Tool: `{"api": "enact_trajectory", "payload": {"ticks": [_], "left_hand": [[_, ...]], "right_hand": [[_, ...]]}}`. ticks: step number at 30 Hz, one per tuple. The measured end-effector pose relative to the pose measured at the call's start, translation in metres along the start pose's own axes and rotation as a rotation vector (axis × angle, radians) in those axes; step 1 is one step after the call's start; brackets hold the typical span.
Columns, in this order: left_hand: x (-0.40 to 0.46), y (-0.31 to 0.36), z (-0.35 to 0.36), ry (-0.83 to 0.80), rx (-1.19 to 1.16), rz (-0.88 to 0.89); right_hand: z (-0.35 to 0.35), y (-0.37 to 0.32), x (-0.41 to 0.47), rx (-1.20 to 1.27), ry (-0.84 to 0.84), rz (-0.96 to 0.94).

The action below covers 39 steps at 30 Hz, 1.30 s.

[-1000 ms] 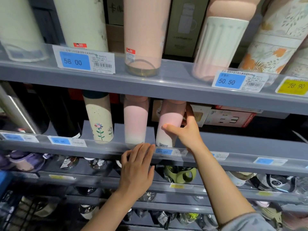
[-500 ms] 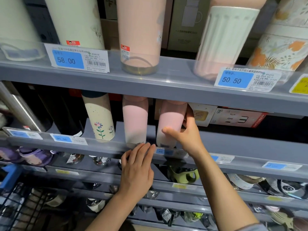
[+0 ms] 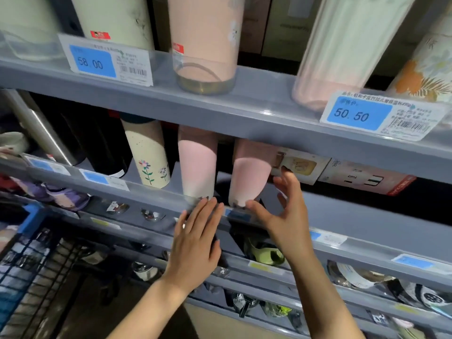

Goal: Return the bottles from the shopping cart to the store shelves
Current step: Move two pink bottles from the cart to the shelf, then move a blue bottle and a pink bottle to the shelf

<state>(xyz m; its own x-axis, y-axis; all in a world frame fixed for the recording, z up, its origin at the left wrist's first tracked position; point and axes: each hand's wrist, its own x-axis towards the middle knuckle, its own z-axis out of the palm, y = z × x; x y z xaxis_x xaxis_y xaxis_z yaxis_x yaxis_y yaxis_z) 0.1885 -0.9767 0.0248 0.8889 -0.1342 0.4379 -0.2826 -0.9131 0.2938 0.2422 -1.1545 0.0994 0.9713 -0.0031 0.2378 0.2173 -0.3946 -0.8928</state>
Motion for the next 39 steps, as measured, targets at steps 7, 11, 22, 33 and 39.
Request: {"api": "enact_trajectory", "payload": {"ticks": [7, 11, 22, 33, 39], "left_hand": [[-0.054, -0.041, -0.041, -0.101, -0.396, -0.224], [-0.111, -0.097, -0.079, -0.056, -0.503, -0.399], [-0.312, -0.283, -0.207, 0.233, -0.384, -0.994], [-0.395, -0.33, -0.255, 0.375, -0.319, -1.293], [-0.361, -0.391, -0.248, 0.188, -0.259, -1.327]], "right_hand": [[0.051, -0.025, -0.071, 0.13, 0.015, -0.048], [0.125, -0.055, -0.102, 0.134, -0.196, -0.055], [0.381, -0.15, -0.205, -0.024, -1.018, -0.135], [0.535, -0.158, -0.211, -0.031, -1.184, 0.111], [0.588, -0.143, -0.175, -0.158, -1.154, 0.212]]}}
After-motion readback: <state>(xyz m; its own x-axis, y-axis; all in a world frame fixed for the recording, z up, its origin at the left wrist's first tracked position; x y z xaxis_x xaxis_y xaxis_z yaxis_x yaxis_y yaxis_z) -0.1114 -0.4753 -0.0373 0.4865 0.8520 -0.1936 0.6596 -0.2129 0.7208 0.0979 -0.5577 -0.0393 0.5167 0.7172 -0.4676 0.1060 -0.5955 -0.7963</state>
